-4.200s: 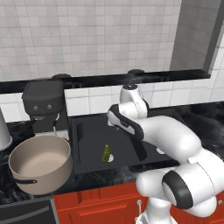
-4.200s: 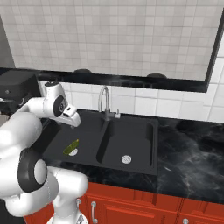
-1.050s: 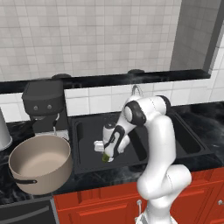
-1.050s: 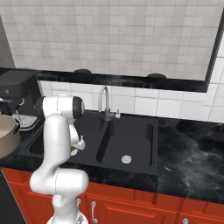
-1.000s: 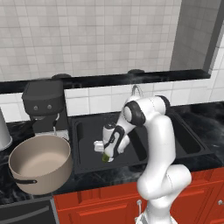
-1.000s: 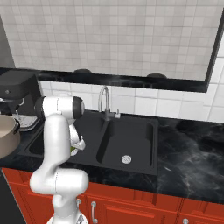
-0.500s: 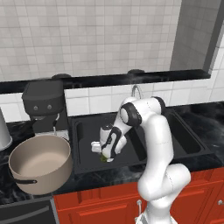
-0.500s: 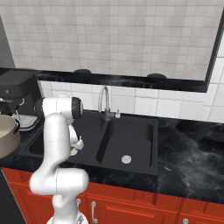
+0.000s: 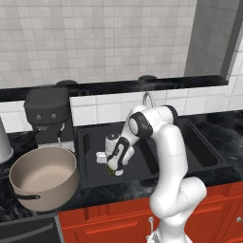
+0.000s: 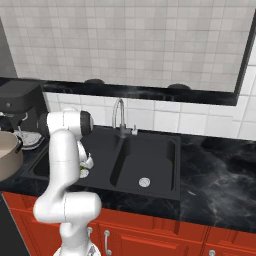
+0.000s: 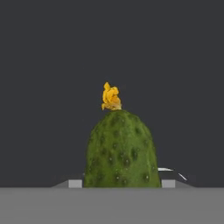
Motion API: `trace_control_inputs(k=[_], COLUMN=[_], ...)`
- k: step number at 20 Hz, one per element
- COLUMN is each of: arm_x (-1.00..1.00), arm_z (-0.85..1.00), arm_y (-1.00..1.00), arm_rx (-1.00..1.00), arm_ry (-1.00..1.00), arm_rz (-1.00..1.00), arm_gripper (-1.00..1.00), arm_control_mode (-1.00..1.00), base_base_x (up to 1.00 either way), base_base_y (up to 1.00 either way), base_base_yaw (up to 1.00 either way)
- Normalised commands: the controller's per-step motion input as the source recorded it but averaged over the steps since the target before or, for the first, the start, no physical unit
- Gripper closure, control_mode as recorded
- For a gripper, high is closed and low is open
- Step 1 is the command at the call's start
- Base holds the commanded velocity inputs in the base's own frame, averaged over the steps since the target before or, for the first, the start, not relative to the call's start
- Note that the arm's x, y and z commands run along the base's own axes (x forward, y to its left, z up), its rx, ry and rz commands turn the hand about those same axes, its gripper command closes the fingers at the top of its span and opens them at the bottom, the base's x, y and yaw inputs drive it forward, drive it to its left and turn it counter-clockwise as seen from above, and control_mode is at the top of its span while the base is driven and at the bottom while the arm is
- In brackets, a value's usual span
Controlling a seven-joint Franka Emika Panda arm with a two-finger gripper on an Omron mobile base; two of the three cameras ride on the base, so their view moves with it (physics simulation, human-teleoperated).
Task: Dump the cucumber from the pot into the sink. Then turn on the water and wash the cucumber. Then turn off the water and put the cucumber back in the pot.
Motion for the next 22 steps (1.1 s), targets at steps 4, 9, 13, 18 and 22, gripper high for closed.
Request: trace_control_inputs(k=[4, 9, 13, 18, 22], arm_x=[-0.08, -0.04, -0.13, -0.36, -0.64], arm_z=[0.21, 0.87, 1.0, 1.0, 1.0], arm_y=[-0.01, 0.0, 0.0, 0.0, -0.01], arm_rx=[0.01, 0.02, 0.02, 0.0, 0.0], arm_ry=[-0.1, -0.11, -0.07, 0.0, 0.01], arm_rz=[0.0, 0.01, 0.03, 0.04, 0.0], arm_gripper=[1.0, 1.0, 1.0, 1.0, 1.0], arm_control_mode=[-1.0, -1.0, -1.0, -1.0, -1.0], base_base_x=[0.0, 0.0, 0.0, 0.0, 0.0], base_base_y=[0.0, 0.0, 0.0, 0.0, 0.0], base_base_yaw=[0.0, 0.0, 0.0, 0.0, 0.0])
